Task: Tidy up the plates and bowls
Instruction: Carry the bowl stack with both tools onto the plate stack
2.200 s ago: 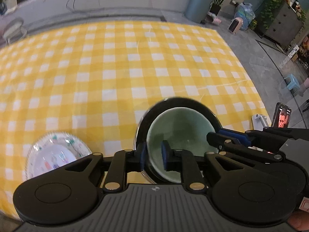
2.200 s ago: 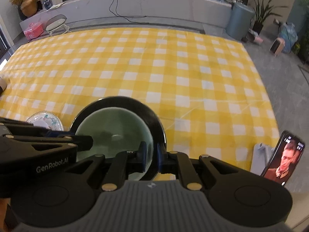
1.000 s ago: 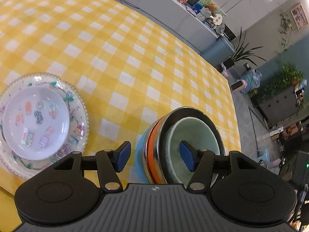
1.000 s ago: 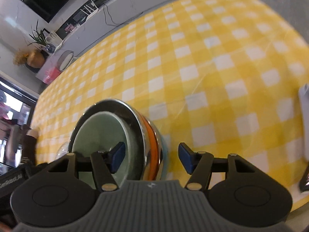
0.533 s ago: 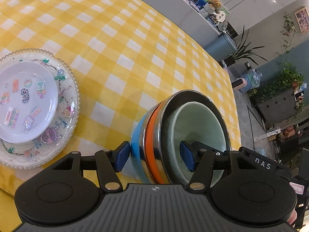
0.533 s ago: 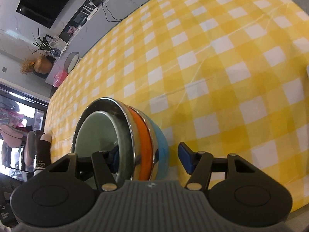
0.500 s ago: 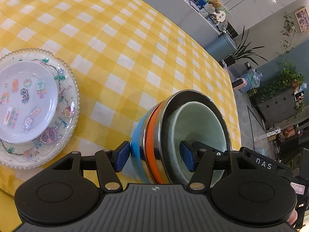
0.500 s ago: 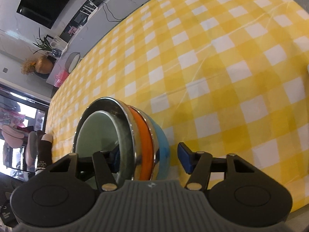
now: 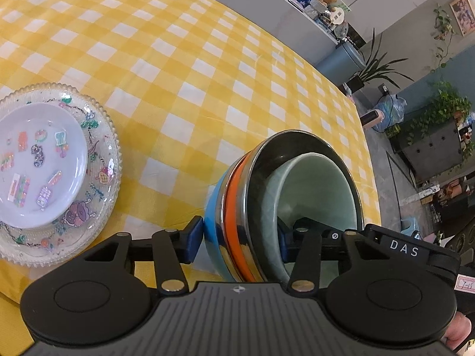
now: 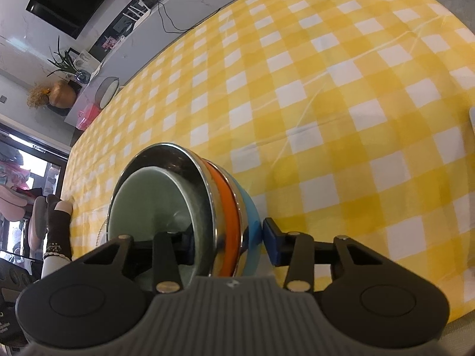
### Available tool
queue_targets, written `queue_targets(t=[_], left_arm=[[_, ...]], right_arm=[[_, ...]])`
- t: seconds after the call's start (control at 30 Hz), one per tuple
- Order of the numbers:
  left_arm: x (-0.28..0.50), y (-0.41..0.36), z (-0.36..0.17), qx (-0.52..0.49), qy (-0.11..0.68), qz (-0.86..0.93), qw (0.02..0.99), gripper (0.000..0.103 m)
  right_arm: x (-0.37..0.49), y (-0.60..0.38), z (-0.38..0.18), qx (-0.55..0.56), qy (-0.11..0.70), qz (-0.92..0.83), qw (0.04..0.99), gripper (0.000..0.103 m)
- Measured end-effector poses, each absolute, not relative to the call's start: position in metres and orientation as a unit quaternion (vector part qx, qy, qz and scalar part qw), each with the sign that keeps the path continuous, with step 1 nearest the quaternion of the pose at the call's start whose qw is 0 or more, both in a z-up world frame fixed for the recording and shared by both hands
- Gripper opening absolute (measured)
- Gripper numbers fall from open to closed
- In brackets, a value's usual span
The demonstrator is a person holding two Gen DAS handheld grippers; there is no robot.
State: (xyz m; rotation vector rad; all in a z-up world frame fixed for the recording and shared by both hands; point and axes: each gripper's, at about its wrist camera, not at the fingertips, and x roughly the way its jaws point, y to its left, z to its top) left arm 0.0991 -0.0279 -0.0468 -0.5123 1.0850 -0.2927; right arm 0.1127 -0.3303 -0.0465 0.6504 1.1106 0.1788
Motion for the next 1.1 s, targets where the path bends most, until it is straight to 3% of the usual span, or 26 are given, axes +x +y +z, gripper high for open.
queue_targets(t=[0.57,1.1], left_arm=[[0.092,-0.003,-0.029,-0.246,0.497,-0.134,0.822,0.054],[0.076,0.080,0.020,-0.275,0.465,-0.081,0.837,0.054]], right_arm=[[0.108,-0.314,-0.028,0.299,0.511,0.089,0.801,0.040],[0.109,-0.231,0.018,0.287,0.509,0.140,0.799,0.039]])
